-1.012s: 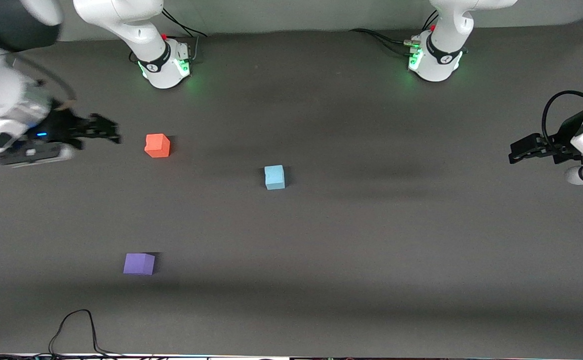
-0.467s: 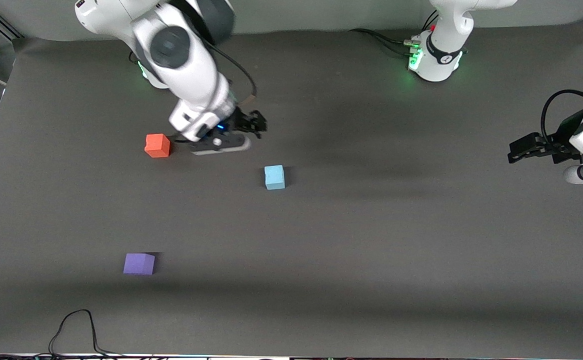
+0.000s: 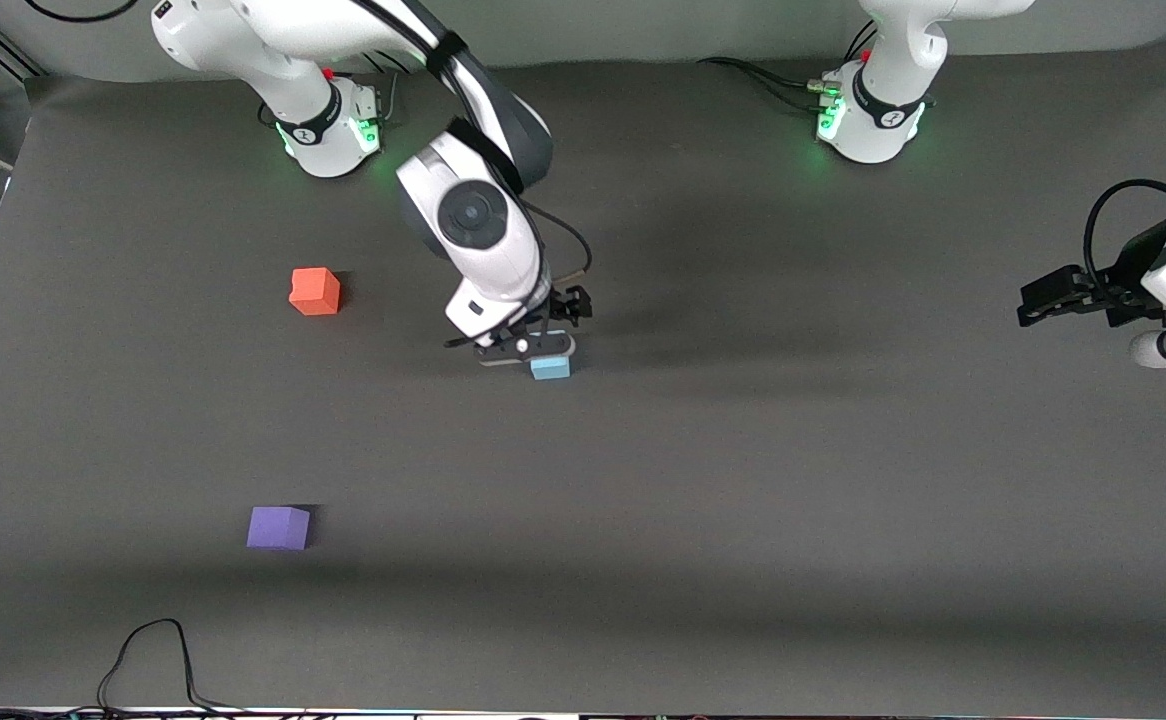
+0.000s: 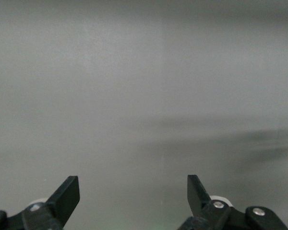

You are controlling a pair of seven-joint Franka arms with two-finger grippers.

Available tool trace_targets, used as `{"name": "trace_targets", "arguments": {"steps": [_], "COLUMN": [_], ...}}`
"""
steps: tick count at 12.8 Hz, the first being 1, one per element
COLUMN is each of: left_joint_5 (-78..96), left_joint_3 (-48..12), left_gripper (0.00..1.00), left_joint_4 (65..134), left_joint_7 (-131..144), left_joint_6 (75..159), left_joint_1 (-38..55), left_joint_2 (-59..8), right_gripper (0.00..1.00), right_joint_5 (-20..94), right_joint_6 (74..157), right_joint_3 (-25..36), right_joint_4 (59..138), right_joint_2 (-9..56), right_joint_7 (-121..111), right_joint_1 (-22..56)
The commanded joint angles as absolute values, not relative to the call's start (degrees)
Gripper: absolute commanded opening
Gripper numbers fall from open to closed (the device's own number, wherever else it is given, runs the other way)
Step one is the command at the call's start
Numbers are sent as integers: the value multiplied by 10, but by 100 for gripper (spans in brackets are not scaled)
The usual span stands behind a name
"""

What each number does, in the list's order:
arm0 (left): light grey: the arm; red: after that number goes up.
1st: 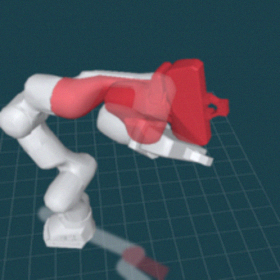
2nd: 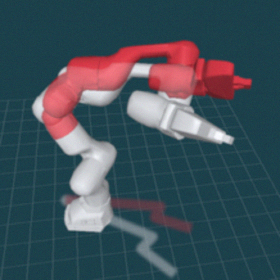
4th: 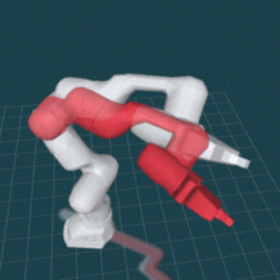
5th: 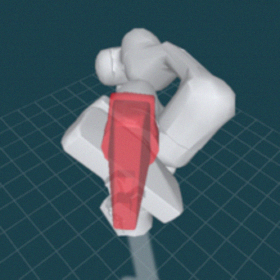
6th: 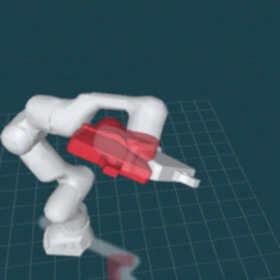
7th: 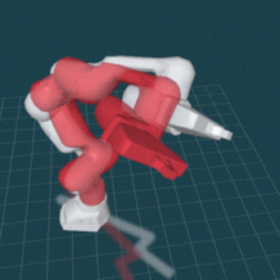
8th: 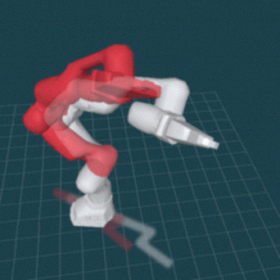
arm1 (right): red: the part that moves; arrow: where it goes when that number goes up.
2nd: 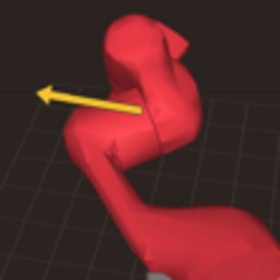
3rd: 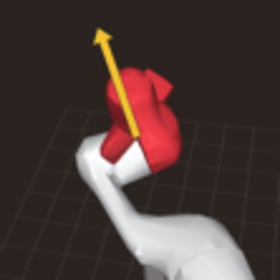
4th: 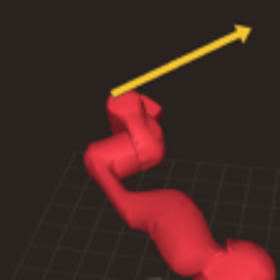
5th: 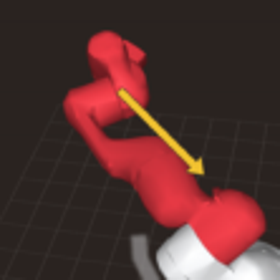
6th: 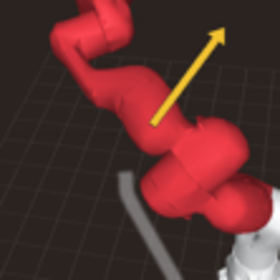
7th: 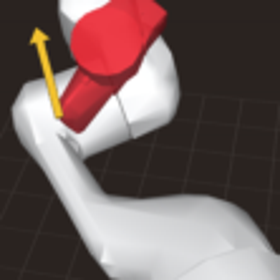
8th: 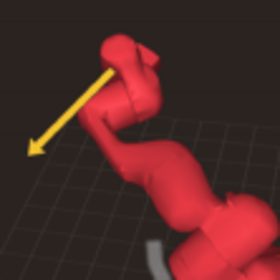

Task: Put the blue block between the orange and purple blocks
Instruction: 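Reach the right gripper to the blue cube and grasp it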

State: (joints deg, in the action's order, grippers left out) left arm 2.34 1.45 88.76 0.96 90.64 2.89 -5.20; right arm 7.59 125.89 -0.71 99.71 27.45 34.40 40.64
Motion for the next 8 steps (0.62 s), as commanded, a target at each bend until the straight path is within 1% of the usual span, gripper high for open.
{"name": "trace_targets", "arguments": {"steps": [1,3,6,8], "left_joint_5": [16,17,17,16], "left_joint_3": [12,13,14,14], "left_gripper": [100,100,100,100], "left_joint_4": [899,897,896,896], "left_joint_7": [3,3,2,2], "left_joint_6": [899,897,897,898], "left_joint_1": [28,27,28,28], "left_joint_2": [-40,-44,-44,-45], "right_gripper": [100,100,100,100], "right_joint_5": [66,31,29,30], "right_joint_6": [1301,1338,1367,1389], "right_joint_3": [4,5,6,6], "right_joint_4": [1002,1015,1022,1034], "right_joint_2": [305,333,358,362], "right_joint_7": [348,348,346,347], "right_joint_1": [427,427,427,427]}}
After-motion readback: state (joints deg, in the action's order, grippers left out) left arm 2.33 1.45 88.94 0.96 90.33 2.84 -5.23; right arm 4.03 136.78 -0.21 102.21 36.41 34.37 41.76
